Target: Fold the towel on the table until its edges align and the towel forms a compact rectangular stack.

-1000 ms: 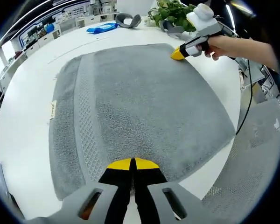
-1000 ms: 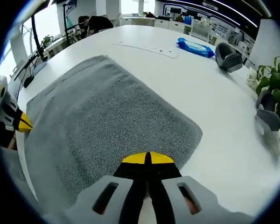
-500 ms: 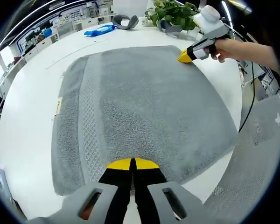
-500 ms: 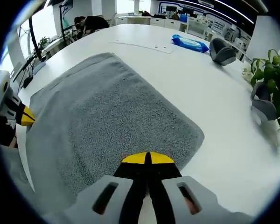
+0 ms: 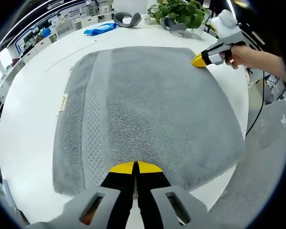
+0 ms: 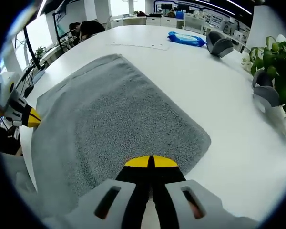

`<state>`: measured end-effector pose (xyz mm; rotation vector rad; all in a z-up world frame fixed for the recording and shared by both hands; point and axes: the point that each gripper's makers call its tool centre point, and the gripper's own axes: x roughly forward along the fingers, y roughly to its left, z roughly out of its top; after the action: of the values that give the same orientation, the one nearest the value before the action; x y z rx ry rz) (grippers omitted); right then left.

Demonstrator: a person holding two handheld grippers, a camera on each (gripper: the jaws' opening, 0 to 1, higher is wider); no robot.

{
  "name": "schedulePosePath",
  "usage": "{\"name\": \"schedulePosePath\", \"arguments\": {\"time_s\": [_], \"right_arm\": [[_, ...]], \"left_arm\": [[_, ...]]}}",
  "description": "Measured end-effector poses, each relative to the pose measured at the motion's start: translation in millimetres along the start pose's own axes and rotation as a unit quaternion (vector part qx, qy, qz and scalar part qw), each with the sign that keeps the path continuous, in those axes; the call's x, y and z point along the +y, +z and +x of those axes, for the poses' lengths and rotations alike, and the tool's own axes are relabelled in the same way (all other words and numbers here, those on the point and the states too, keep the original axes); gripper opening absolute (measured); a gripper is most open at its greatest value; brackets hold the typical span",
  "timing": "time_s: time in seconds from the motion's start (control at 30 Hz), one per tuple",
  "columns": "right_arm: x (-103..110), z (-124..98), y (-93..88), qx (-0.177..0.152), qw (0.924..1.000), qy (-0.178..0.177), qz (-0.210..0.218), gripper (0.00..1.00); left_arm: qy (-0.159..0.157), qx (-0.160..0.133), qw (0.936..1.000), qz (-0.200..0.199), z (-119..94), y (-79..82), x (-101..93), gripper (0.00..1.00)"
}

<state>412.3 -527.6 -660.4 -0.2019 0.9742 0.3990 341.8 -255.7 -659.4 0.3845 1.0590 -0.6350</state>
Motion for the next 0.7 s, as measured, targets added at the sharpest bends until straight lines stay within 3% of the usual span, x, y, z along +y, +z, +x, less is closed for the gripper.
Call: {"name": "schedulePosePath", "arguments": {"time_s": [0.1, 0.7], "right_arm": [[0, -1, -2.0, -0.002, 1.0, -0.001, 0.002, 0.0], [6, -13, -18.5, -0.028, 0.9991, -0.007, 0.032, 0.0]], "left_arm": [[0.005, 0.008, 0.9998, 0.017, 1, 1.9, -0.5, 0.0], [0.012, 0.009, 0.9994, 0.031, 7, 13.3, 6.4, 0.0]]}}
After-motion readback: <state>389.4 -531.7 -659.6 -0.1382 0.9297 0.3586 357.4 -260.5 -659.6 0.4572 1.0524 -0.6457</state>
